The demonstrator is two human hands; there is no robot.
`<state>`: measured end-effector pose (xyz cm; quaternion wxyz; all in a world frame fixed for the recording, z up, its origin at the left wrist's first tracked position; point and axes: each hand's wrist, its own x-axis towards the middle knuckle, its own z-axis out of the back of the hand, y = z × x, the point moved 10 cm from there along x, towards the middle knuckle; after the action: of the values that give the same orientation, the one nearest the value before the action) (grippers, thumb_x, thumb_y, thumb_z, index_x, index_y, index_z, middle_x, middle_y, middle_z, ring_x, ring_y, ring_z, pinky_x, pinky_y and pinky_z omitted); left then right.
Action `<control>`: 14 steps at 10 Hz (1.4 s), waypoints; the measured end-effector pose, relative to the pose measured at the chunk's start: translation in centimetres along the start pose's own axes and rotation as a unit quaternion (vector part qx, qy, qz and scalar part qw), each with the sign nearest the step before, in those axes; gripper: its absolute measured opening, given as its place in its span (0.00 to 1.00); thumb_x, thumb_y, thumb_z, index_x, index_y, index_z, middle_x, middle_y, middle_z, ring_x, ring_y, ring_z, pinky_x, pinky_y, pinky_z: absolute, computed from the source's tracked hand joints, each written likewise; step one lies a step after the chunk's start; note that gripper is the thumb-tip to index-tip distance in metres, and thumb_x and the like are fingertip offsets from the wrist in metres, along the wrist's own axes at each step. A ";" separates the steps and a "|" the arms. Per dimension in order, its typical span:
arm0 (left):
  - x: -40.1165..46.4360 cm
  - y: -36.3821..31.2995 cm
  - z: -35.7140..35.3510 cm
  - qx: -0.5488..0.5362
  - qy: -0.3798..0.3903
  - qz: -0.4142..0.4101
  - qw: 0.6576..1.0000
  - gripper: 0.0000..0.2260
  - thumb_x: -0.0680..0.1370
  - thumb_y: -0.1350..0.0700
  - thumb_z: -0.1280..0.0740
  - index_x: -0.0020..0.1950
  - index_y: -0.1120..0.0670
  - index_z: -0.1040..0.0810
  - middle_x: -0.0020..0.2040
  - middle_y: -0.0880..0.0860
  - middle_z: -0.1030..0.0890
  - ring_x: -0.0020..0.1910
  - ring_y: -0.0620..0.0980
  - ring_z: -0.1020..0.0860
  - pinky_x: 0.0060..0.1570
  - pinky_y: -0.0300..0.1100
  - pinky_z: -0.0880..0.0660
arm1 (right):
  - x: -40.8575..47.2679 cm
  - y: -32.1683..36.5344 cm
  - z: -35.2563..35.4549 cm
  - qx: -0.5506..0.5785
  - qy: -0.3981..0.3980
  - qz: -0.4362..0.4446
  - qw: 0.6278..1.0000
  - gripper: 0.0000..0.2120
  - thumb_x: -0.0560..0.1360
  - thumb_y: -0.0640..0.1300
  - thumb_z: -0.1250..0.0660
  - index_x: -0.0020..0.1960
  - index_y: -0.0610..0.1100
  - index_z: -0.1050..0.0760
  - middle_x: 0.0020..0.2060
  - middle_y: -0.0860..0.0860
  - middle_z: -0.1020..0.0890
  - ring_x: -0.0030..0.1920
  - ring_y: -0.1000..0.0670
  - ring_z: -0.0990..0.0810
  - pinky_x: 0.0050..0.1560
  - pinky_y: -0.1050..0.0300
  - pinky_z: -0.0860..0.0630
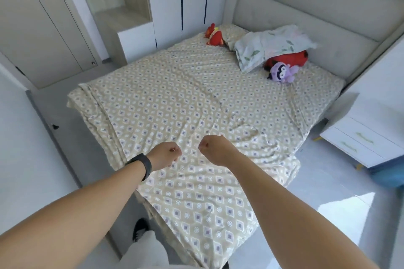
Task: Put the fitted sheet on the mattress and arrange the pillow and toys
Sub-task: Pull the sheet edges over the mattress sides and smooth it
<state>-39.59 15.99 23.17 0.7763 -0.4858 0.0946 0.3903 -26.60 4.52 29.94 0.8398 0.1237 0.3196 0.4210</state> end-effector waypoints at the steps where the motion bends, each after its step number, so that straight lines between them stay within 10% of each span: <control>1: 2.2 1.6 2.2 0.099 0.041 -0.030 0.994 0.13 0.82 0.52 0.40 0.55 0.59 0.22 0.46 0.55 0.19 0.37 0.50 0.26 0.36 0.42 0.29 | 2.5 1.3 -1.1 0.019 -0.004 -0.038 0.999 0.12 0.80 0.50 0.43 0.56 0.51 0.23 0.52 0.52 0.20 0.49 0.49 0.21 0.52 0.50 0.20; 9: 14.9 17.0 14.2 0.333 0.163 -0.067 0.926 0.10 0.81 0.55 0.46 0.41 0.52 0.34 0.34 0.50 0.32 0.31 0.50 0.37 0.32 0.44 0.39 | 20.0 12.3 -12.3 -0.023 0.061 -0.143 0.988 0.12 0.80 0.40 0.43 0.58 0.46 0.23 0.53 0.47 0.20 0.49 0.43 0.18 0.52 0.47 0.19; 14: 29.7 33.2 8.8 0.409 0.267 -0.124 0.864 0.10 0.78 0.56 0.37 0.58 0.47 0.26 0.58 0.51 0.23 0.51 0.55 0.23 0.46 0.48 0.26 | 35.0 10.1 -35.7 -0.095 0.251 -0.191 0.944 0.04 0.77 0.42 0.41 0.47 0.46 0.28 0.42 0.50 0.24 0.37 0.48 0.24 0.32 0.57 0.31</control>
<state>-44.65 45.96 -10.56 0.8927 -0.2182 0.3877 0.0724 -40.39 36.00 -7.69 0.8047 -0.1301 0.4964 0.2986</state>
